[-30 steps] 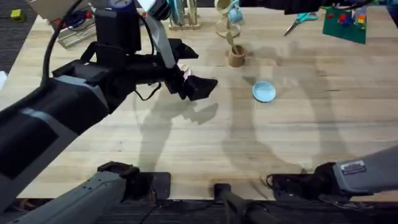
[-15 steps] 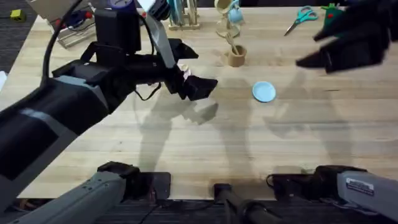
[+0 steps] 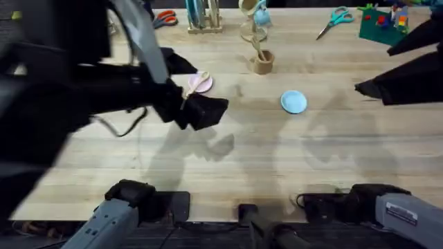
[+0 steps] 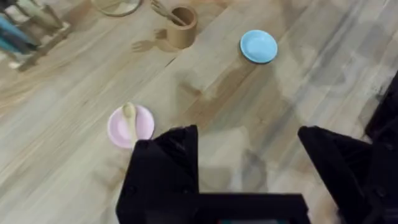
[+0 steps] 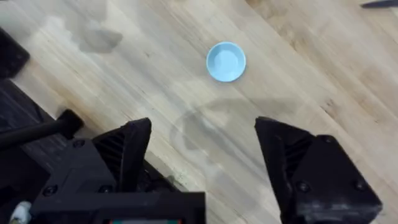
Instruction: Pick up a utensil and set it on the pink plate, then put the other utensil in the container.
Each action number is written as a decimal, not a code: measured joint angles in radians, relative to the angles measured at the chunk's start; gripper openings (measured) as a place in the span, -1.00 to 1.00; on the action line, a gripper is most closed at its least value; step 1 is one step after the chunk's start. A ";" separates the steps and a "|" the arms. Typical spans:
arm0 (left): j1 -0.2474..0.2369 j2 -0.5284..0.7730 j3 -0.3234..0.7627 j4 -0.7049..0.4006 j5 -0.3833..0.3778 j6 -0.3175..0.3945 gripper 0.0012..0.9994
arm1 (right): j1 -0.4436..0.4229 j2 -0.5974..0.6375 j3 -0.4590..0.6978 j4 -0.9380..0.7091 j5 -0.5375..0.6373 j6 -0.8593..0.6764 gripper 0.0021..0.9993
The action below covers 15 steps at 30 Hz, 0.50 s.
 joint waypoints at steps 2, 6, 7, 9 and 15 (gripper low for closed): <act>0.000 -0.020 0.071 -0.101 -0.024 0.000 0.96 | 0.000 -0.004 0.000 -0.002 0.006 0.000 0.99; 0.000 -0.027 0.211 -0.280 -0.080 0.000 0.96 | 0.000 -0.004 0.000 -0.003 0.010 0.000 0.99; 0.000 -0.027 0.246 -0.316 -0.097 0.000 0.96 | 0.000 -0.004 0.000 -0.003 0.010 0.000 0.99; 0.000 -0.027 0.303 -0.372 -0.133 0.000 0.96 | 0.000 -0.004 0.000 -0.003 0.013 0.000 0.99; 0.000 -0.027 0.416 -0.470 -0.200 0.001 0.96 | 0.000 -0.004 0.000 -0.003 0.017 0.000 0.99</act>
